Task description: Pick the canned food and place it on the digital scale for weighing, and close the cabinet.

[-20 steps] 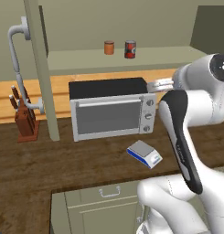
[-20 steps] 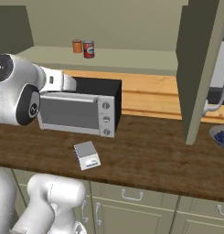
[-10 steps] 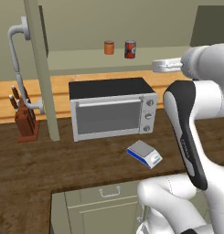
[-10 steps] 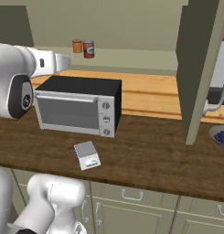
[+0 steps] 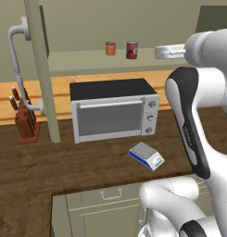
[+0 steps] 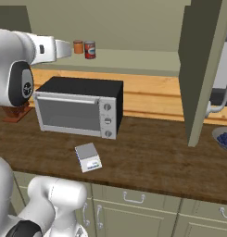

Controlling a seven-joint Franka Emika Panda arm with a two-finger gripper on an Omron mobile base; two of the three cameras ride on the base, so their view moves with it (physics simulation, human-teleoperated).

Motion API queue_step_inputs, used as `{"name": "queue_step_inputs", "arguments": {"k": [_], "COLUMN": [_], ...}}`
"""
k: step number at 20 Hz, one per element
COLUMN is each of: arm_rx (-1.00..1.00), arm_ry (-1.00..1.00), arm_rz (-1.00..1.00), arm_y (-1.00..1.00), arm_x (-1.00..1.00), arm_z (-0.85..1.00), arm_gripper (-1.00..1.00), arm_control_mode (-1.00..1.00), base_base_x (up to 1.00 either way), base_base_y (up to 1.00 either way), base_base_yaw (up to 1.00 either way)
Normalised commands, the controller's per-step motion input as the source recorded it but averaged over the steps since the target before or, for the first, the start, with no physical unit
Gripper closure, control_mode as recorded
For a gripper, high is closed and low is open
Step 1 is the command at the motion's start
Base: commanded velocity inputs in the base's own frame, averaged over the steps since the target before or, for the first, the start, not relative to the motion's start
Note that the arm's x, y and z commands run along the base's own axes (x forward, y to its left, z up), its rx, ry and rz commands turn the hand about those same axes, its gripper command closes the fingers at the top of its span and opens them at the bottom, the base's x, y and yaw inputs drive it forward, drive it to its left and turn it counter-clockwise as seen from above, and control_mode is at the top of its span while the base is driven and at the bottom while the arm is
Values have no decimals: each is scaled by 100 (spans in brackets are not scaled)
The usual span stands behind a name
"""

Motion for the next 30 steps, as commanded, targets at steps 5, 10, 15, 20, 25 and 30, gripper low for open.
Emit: {"name": "queue_step_inputs", "arguments": {"k": [5,10,15,20,25,30], "arm_rx": [9,14,0,0,0,0], "arm_ry": [0,0,0,0,0,0], "arm_rz": [0,0,0,0,0,0], "arm_y": [1,12,13,0,0,0], "arm_x": [25,41,36,29,24,24], "arm_z": [-4,-42,-9,0,0,-4], "arm_gripper": [-100,-100,-100,-100,-100,-100], "arm_control_mode": [-100,-100,-100,-100,-100,-100], "base_base_x": [0,0,0,0,0,0], "base_base_y": [0,0,0,0,0,0], "base_base_yaw": [0,0,0,0,0,0]}}
